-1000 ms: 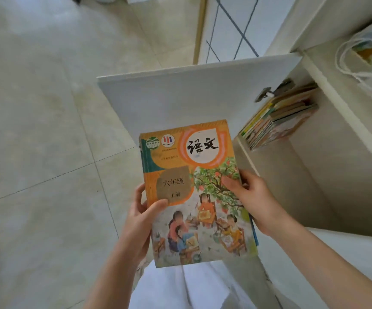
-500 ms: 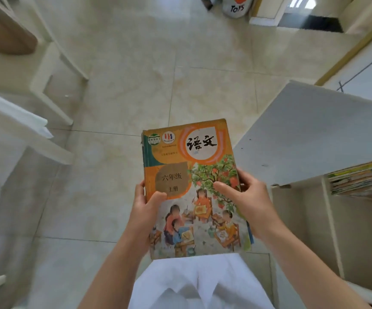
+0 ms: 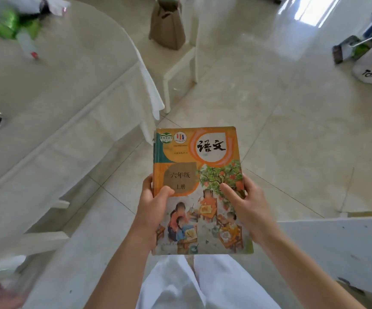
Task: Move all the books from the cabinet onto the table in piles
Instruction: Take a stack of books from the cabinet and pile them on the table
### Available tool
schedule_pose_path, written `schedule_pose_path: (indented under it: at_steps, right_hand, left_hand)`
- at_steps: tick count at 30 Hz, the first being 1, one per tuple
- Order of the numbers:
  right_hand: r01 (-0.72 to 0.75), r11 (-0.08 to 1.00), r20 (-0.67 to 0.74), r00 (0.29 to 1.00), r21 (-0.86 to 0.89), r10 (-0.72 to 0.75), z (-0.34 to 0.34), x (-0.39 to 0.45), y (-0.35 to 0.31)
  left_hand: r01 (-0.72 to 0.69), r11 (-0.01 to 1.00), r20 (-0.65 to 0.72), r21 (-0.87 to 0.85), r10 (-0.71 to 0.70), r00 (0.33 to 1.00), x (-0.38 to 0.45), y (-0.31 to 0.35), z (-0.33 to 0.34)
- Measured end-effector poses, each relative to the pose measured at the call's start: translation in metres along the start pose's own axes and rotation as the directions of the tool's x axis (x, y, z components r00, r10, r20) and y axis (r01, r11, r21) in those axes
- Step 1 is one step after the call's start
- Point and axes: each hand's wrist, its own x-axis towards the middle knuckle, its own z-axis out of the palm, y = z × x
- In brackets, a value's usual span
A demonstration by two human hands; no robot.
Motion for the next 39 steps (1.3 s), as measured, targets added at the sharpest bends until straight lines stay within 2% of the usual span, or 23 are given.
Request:
schedule_pose_path:
  at_steps: [8,15,18,23,27,31,39]
  right_hand:
    - [0.05,0.993,0.24,0.971,-0.109,-0.023,0.083,0.093,-0.08]
    - [0.057,0.985,0.36,0.933,-0.165,0.006,0.144,0.182,-0.152]
    - [0.111,0.972,0.413,0.911,-0.208,-0.016,0.171,0.212,-0.179]
    - [0.256,0.945,0.556,0.825,-0.203,-0.104,0.222,0.246,-0.219]
    - [0.336,0.921,0.647,0.75,-0.198,-0.135,0.267,0.265,-0.233]
    - [0.41,0.885,0.689,0.707,-0.219,-0.157,0.316,0.281,-0.242]
    - [0.416,0.872,0.711,0.693,-0.258,-0.12,0.428,0.308,-0.265]
  left_hand:
    - [-0.031,0.983,-0.221,-0.18,-0.01,0.975,0.06,0.048,-0.059]
    - [-0.06,0.965,-0.345,-0.256,-0.033,0.938,0.13,0.109,-0.095]
    - [-0.092,0.956,-0.408,-0.28,-0.031,0.913,0.151,0.13,-0.11]
    - [-0.183,0.924,-0.507,-0.336,-0.014,0.862,0.175,0.151,-0.139]
    - [-0.193,0.913,-0.558,-0.36,-0.045,0.829,0.193,0.156,-0.169]
    - [-0.213,0.908,-0.598,-0.361,-0.05,0.8,0.215,0.155,-0.209]
    - [-0.27,0.92,-0.641,-0.283,0.028,0.767,0.261,0.166,-0.313]
